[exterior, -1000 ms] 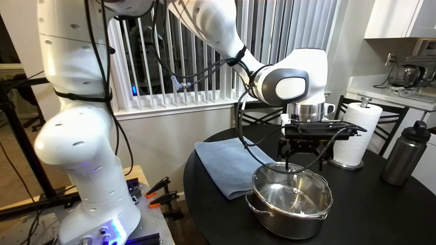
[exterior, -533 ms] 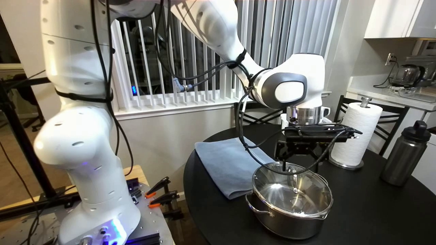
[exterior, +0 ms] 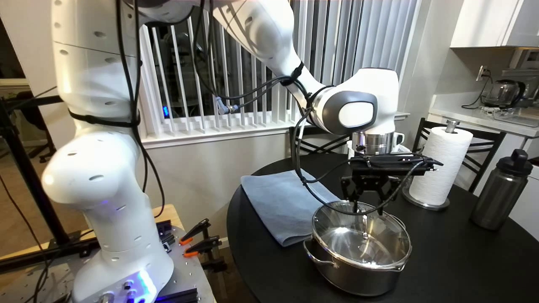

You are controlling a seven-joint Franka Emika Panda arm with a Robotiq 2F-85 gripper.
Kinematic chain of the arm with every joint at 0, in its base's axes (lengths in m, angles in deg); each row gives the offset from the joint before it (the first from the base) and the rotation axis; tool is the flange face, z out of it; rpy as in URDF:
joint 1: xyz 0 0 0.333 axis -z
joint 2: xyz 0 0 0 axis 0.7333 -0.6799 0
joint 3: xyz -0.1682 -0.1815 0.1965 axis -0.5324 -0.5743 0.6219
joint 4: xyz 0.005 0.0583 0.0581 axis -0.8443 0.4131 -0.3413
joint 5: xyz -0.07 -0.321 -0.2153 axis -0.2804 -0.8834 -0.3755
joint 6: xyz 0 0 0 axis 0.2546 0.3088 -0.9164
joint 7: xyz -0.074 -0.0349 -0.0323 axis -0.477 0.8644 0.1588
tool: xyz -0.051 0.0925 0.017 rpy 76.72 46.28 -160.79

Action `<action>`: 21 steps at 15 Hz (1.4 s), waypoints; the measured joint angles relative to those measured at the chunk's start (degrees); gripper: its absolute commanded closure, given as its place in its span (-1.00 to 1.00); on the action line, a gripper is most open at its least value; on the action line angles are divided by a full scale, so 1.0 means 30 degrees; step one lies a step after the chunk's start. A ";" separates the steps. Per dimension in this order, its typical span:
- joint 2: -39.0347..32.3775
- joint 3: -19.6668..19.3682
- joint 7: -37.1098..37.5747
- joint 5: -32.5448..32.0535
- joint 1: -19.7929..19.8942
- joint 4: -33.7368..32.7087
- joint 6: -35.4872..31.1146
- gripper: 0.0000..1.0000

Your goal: Pick up the clear lid from the silver pot and put in on the blue towel

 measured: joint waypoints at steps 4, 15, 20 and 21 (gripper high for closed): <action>-0.0002 0.0011 0.0000 0.0000 0.0000 0.0000 0.0077 0.87; 0.0193 0.0090 0.0001 0.0547 0.0069 0.0010 0.0358 0.91; 0.2401 0.0111 0.0001 0.1802 0.0115 0.0030 0.0770 0.91; 0.2857 0.0132 0.0002 0.1804 0.0039 0.0044 0.1036 0.91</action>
